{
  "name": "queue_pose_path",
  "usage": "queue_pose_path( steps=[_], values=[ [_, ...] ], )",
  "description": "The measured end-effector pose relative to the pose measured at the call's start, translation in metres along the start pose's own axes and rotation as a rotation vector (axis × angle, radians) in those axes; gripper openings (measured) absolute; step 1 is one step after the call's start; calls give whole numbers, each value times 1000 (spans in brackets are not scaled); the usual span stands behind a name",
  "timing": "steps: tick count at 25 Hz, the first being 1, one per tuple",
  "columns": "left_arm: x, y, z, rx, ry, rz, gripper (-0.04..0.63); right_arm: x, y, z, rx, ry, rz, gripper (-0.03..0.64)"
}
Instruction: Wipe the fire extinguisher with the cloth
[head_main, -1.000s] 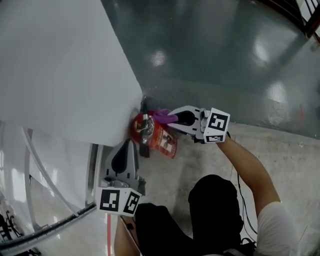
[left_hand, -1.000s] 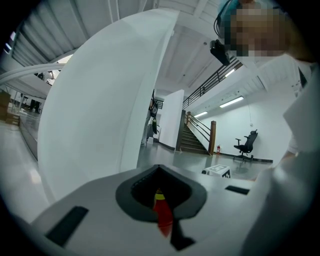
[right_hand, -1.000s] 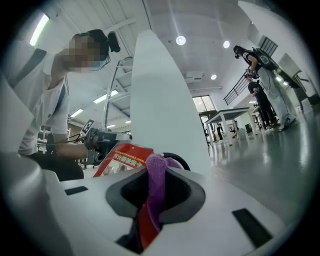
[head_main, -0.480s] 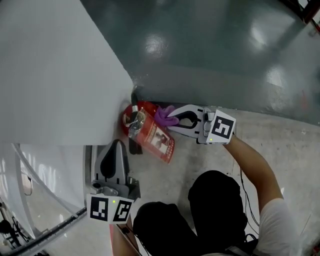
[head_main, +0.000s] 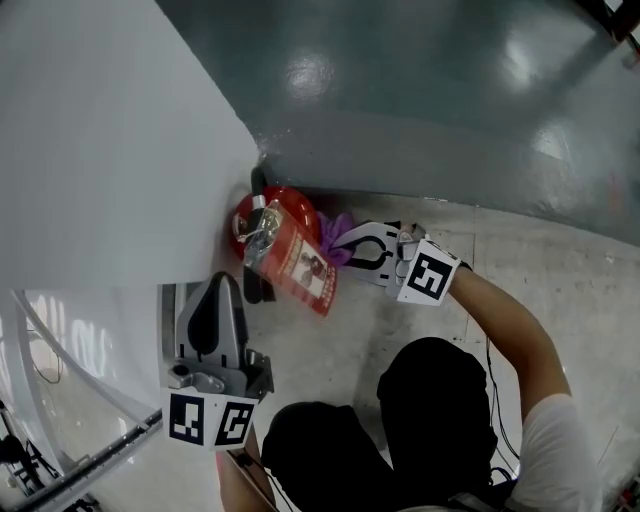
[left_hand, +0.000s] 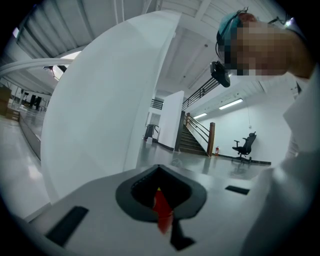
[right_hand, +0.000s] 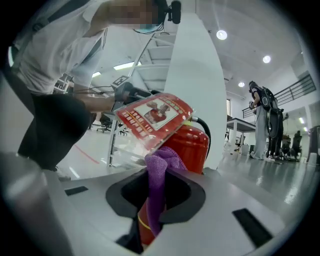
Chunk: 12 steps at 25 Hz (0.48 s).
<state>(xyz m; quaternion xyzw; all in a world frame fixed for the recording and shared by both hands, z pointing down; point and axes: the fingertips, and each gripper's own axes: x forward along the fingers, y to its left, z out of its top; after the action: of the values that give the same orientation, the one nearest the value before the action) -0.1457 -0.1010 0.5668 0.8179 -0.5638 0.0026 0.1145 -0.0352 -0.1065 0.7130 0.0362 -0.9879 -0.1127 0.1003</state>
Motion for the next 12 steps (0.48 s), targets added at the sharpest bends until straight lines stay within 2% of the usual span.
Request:
queue_pose_path(
  steps=[12],
  values=[
    [-3,4,-10,-19,12,6,3,25,33,-65,-191,164,37,58]
  ],
)
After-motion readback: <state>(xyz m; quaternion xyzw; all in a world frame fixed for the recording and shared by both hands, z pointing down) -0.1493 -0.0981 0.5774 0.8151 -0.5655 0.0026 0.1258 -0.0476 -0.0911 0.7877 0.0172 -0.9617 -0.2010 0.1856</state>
